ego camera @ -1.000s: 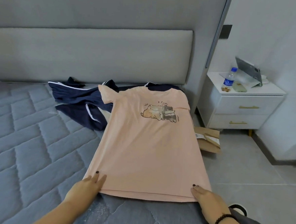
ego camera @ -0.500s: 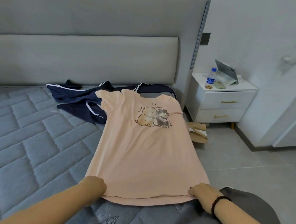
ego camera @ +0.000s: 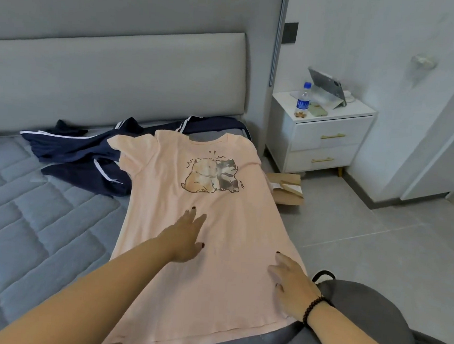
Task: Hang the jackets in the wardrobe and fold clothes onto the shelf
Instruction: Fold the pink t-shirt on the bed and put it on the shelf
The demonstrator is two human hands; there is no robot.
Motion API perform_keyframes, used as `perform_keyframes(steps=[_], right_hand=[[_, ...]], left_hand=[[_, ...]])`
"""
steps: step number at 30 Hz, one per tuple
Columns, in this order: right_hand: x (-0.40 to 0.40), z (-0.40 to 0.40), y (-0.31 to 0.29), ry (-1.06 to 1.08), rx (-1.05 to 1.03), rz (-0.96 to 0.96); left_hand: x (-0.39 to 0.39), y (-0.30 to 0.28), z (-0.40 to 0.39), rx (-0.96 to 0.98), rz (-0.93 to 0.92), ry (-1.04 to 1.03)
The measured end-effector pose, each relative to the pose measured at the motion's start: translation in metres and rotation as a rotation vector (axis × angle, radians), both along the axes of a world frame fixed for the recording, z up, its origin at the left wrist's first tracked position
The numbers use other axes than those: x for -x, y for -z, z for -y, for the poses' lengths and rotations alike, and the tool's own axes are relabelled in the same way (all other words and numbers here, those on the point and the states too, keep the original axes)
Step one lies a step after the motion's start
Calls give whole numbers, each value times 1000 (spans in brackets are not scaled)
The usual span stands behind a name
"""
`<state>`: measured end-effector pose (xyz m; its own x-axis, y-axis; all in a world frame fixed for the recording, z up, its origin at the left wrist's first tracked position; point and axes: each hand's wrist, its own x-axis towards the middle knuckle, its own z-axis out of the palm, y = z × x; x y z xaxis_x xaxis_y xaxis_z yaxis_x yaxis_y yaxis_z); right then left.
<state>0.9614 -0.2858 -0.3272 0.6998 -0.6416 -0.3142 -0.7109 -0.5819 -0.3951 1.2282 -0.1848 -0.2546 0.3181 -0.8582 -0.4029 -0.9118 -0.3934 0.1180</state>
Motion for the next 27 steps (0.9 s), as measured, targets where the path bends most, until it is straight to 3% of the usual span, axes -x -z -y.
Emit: perform_keyframes(steps=[6, 13, 16, 18, 22, 27], right_hand=[[-40, 48, 32, 158, 113, 75], [-89, 102, 63, 245, 33, 68], [-107, 139, 74, 385, -192, 254], [-127, 178, 79, 558, -450, 434], [-169, 261, 87, 894, -830, 458], [-220, 312, 89, 1194, -1150, 748]], left_hand=[[-21, 39, 105, 70, 96, 22], [-65, 98, 190, 129, 241, -92], [-65, 125, 189, 190, 354, -123], [-69, 130, 193, 215, 359, -121], [-69, 132, 195, 250, 370, -99], [-69, 132, 195, 268, 354, -80]])
